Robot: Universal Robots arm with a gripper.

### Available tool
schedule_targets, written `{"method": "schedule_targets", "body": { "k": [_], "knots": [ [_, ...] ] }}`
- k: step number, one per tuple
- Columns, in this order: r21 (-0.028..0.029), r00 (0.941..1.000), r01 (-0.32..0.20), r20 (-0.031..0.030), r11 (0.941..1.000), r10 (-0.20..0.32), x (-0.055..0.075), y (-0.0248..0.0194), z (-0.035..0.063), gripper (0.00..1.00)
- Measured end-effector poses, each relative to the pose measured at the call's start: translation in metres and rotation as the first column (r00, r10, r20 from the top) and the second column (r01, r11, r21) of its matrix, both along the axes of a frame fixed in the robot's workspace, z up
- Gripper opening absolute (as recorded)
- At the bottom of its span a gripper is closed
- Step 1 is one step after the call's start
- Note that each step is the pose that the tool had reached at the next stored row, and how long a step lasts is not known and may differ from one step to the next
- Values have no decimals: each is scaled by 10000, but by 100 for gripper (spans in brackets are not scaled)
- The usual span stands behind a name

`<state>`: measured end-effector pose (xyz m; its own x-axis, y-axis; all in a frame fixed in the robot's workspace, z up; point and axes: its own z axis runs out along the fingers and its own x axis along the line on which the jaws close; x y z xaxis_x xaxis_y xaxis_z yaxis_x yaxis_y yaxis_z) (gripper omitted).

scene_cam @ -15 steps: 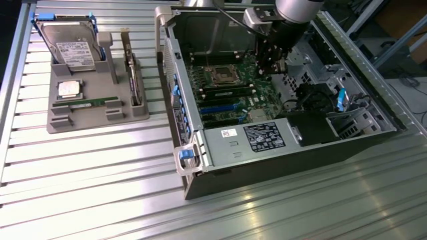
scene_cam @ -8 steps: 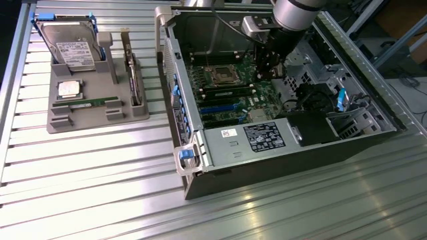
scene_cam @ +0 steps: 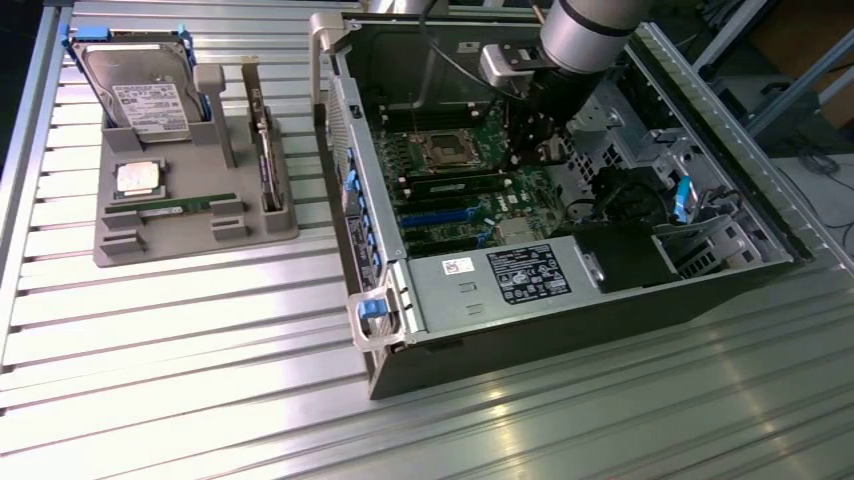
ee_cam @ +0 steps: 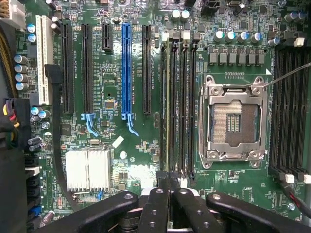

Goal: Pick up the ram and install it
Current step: 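Press down the ram until it locks into place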

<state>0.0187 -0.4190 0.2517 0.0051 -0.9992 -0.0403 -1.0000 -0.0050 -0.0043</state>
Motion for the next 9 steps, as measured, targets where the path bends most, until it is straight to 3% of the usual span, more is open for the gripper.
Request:
{"method": "schedule_targets", "body": {
  "k": [4, 9],
  "knots": [
    [2, 10000, 0, 1, 10000, 0, 29, 0, -2, 11],
    [0, 10000, -1, 0, 10000, 1, 29, 0, -72, 11]
  ]
}}
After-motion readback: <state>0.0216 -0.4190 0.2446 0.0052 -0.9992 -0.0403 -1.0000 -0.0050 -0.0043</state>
